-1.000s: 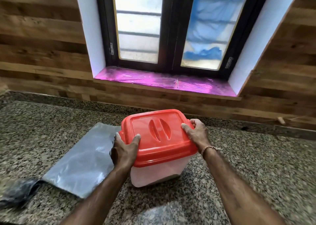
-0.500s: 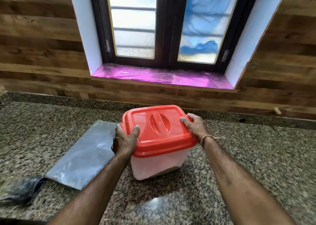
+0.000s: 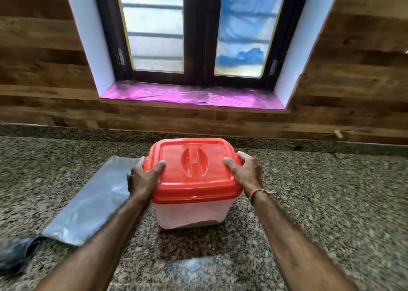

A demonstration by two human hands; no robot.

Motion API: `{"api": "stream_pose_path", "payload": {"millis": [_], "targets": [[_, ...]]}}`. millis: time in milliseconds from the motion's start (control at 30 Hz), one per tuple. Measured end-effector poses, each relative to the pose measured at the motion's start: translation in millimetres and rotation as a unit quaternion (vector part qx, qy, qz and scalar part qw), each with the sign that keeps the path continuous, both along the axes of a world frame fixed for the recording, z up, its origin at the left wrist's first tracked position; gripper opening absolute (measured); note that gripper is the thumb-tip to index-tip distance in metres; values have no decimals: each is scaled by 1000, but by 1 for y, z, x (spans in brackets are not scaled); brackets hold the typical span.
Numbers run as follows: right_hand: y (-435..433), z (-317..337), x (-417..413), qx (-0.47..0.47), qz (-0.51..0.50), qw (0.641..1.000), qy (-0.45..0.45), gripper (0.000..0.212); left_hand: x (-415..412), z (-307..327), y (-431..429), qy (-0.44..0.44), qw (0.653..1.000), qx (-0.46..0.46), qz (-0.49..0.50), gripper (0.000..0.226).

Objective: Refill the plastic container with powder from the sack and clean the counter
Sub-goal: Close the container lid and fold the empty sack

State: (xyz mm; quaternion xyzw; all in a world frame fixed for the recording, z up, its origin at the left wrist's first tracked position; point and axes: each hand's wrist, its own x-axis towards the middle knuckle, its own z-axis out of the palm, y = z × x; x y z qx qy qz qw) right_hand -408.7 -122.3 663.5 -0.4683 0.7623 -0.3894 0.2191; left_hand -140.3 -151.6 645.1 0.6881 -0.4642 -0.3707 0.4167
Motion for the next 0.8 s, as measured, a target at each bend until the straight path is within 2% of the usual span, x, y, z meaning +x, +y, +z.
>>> {"api": "stream_pose_path", "payload": {"millis": [100,233,300,433,500,567,633,733,800], "targets": [[-1,-9,3,-7,-17,1000,-7,66,-1,-1,-7,32,999,11,-1,71],[-9,-20,1,22,-8,999,-31,75,6,-3,-16,23,999,21,-26,93],[-8,-21,2,22,-16,999,-38,79,9,-3,-19,-8,999,22,-36,103],[-2,-25,7,4,-56,998,-13,68,6,1,-21,-117,991,-62,-28,89],[-3,-29,6,-7,-82,996,-23,76,2,3,-20,-159,983,-97,11,91],[-5,-27,3,-8,-101,994,-52,88,2,1,-19,-125,990,-57,24,103],[-7,-28,-2,11,-89,991,-98,82,7,-1,-19,-62,998,-11,24,114],[-7,-31,-6,23,-63,988,-138,71,11,3,-18,-29,999,-20,22,97],[-10,-31,-8,28,-48,991,-118,72,6,6,-17,-67,997,-44,22,77]]}}
